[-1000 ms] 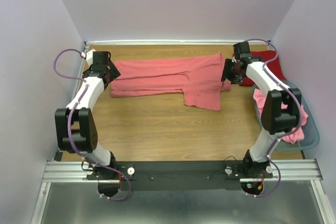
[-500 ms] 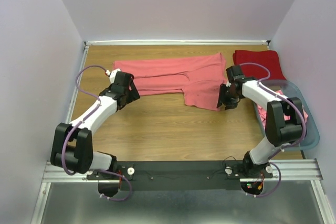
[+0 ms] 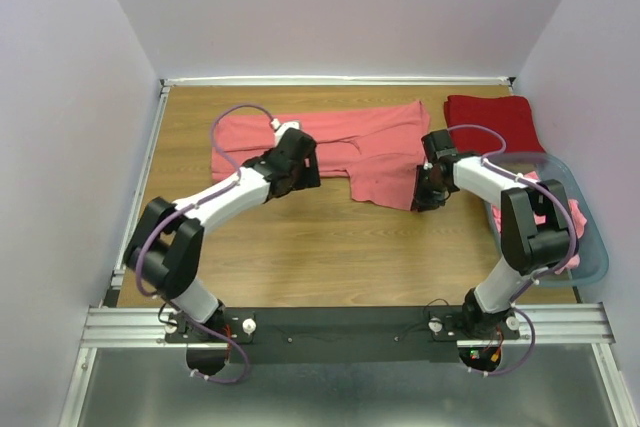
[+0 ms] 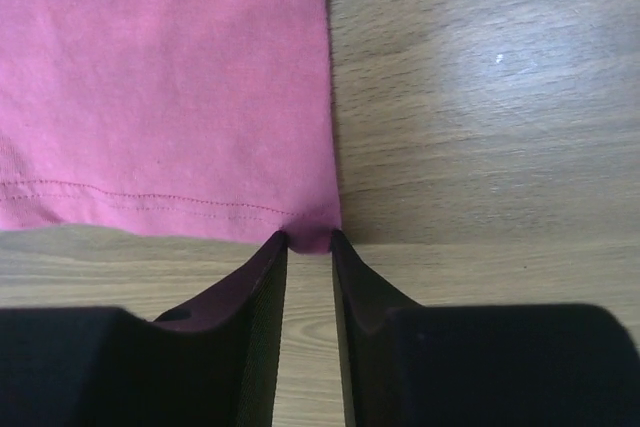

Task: Fold and stack the t-shirts
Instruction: Fold the tshirt

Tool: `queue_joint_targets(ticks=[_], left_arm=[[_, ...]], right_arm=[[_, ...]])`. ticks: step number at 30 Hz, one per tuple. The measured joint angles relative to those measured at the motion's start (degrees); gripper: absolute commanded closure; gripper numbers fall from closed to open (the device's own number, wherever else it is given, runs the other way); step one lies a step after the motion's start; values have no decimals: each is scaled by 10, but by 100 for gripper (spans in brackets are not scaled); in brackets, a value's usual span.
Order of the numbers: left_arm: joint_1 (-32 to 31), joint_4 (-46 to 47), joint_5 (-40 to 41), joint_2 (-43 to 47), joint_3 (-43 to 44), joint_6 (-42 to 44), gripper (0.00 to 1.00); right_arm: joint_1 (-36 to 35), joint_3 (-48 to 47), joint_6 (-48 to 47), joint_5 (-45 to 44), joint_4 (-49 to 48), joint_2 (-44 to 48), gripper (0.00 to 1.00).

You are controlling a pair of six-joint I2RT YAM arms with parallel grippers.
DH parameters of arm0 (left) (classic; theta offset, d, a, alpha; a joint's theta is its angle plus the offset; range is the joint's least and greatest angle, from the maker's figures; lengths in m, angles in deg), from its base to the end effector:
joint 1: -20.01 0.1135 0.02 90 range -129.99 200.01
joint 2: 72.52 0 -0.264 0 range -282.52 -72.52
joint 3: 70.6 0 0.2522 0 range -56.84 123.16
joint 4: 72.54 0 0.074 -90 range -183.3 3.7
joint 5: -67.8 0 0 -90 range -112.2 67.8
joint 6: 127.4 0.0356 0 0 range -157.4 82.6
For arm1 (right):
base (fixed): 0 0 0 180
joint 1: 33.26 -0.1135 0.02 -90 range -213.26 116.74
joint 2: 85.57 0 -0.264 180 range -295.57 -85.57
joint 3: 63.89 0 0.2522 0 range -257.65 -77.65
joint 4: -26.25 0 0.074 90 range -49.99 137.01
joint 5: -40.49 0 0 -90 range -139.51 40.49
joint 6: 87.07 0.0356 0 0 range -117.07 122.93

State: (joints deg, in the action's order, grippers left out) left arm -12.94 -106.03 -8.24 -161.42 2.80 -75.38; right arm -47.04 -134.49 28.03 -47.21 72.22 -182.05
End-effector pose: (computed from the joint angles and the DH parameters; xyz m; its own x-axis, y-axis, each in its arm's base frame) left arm 0.2809 -0.1718 0.2281 -0.7422 -0.2306 -0.6293 -0.0783 0.9623 -0.2603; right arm 0.3015 0.0754 0.1616 -0.9419 0.2054 -0.2659 0.1650 0.9721 0.1667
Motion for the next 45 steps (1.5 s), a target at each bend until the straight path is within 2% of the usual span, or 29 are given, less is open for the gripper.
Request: queue_joint_targets(ticks=[8,13,19,21,29,31,32,33,34,41,45], left_arm=[[-85,21,-44,-146,123,8,26],[-121,30,-62,-219,173,7,36],[-125,25,-65,-262,199,-6,50],[-124,22,-65,-272,207,-9,60],[-127,2,-65,-281,215,-20,68],[-128,1,-65,-281,215,-22,76],[-128,0,-65,-281,215,-23,83],[-129,-2,-65,-281,215,-24,97],[-129,-3,-65,-282,215,-25,100],[-123,-31,-65,-289,253,-23,100],[-103,-38,-70,-291,303,-19,100]], right_arm=[[-1,7,5,-3,-10,-1,99],[-1,7,5,-3,-11,-1,99],[-2,8,5,-3,-12,0,99],[-2,8,5,-3,-12,1,99],[-2,9,4,-3,-14,2,99],[-2,9,4,-3,-14,2,99],[-2,9,4,-3,-14,3,99],[-2,9,4,-3,-13,3,99],[-2,9,4,-3,-13,3,99],[-2,-23,3,-10,-7,3,99],[-2,-107,-3,-29,-2,-5,99]])
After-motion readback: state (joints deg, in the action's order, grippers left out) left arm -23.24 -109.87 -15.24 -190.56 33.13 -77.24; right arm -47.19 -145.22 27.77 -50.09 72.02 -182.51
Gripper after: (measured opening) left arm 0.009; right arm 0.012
